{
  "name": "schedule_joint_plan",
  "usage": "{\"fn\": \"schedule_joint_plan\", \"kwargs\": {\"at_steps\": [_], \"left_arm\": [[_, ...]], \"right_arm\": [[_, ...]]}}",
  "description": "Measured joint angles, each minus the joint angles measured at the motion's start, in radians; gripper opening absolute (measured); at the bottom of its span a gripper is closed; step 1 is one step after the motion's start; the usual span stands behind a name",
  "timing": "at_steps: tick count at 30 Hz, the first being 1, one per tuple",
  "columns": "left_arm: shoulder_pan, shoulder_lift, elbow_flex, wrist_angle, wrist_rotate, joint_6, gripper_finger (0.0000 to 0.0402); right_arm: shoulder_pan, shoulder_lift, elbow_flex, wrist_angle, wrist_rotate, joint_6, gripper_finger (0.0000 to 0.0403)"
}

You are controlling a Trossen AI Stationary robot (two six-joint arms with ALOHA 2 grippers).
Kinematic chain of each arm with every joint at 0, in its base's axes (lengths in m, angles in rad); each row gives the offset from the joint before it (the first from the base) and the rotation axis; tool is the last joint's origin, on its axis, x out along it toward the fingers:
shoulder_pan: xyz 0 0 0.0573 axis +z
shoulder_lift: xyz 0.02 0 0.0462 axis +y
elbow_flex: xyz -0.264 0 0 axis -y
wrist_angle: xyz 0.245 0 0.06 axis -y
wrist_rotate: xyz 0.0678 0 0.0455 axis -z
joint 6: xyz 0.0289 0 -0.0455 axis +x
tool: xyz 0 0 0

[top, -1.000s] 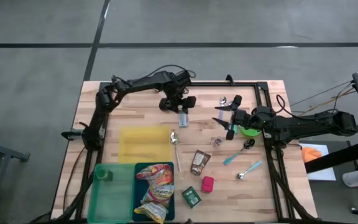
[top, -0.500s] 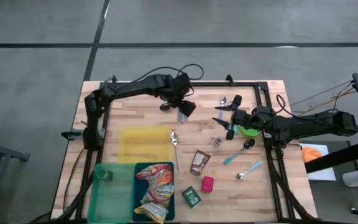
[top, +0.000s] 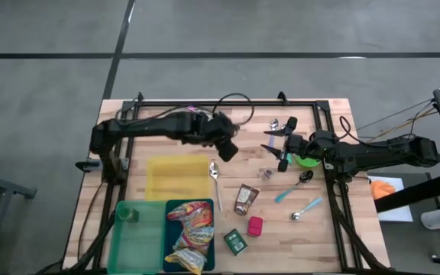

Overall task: Pick & Place Food Item
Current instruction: Put the white spice bottle into the green bin

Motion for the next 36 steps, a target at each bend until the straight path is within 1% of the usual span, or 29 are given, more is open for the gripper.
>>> {"fn": "schedule_joint_plan", "kwargs": {"at_steps": [7,11,16,19,27,29,33,36], "left_arm": [[-0.132,-0.048,0.000,-0.162,-0.151,-0.187,0.0195],[-0.219,-0.076,0.000,-0.246,-0.212,-0.304,0.0195],[-0.327,-0.118,0.000,-0.342,-0.282,-0.487,0.0195],[-0.389,-0.133,0.000,-0.405,-0.296,-0.581,0.0195],[-0.547,-0.147,0.000,-0.554,-0.274,-0.826,0.0195],[-0.591,-0.149,0.000,-0.550,-0.277,-0.874,0.0195],[-0.683,-0.150,-0.002,-0.551,-0.334,-0.980,0.0195],[-0.739,-0.157,-0.029,-0.552,-0.356,-1.062,0.0195]], "right_arm": [[0.000,0.000,0.000,0.000,0.000,0.000,0.0215],[0.000,0.000,0.000,0.000,0.000,0.000,0.0215],[0.000,0.000,0.000,0.000,0.000,0.000,0.0215],[0.000,0.000,0.000,0.000,0.000,0.000,0.0215],[0.000,0.001,0.000,0.000,0.000,0.000,0.0215],[0.000,0.001,0.000,0.000,0.000,0.000,0.0215],[0.000,0.001,0.000,0.000,0.000,0.000,0.0215],[0.000,0.001,0.000,0.000,0.000,0.000,0.0215]]}}
